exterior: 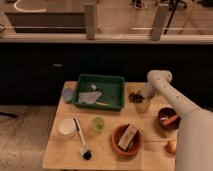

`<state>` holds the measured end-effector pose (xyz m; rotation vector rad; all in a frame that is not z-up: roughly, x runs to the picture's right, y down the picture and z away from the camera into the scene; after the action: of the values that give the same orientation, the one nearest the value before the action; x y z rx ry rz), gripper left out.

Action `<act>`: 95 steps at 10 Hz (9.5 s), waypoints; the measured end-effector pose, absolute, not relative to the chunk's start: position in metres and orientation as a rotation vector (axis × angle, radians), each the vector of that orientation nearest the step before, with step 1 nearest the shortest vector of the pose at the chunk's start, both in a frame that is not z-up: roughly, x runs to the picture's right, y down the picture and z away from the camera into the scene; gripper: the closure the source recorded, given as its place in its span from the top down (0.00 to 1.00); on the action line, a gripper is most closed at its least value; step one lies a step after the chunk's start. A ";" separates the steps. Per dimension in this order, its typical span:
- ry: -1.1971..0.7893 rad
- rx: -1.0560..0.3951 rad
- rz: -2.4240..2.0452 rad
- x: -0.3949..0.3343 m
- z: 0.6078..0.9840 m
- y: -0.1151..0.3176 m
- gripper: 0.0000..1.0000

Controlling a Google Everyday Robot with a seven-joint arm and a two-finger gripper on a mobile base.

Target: Place grapes in plastic cup

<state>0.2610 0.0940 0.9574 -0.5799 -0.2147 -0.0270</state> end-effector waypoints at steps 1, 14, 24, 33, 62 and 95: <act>-0.213 -0.578 -0.026 0.263 0.956 0.093 0.36; -0.325 -0.483 -0.144 0.253 0.898 0.031 0.00; -0.471 -0.480 -0.390 0.187 0.861 0.015 0.00; -0.542 -0.454 -0.596 0.139 0.832 -0.005 0.00; -0.933 -0.624 -1.283 -0.049 0.744 0.129 0.00; -1.004 -0.704 -1.268 -0.028 0.745 0.159 0.80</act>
<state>-0.0280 0.1593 0.7450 -0.7044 -1.0039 -1.2676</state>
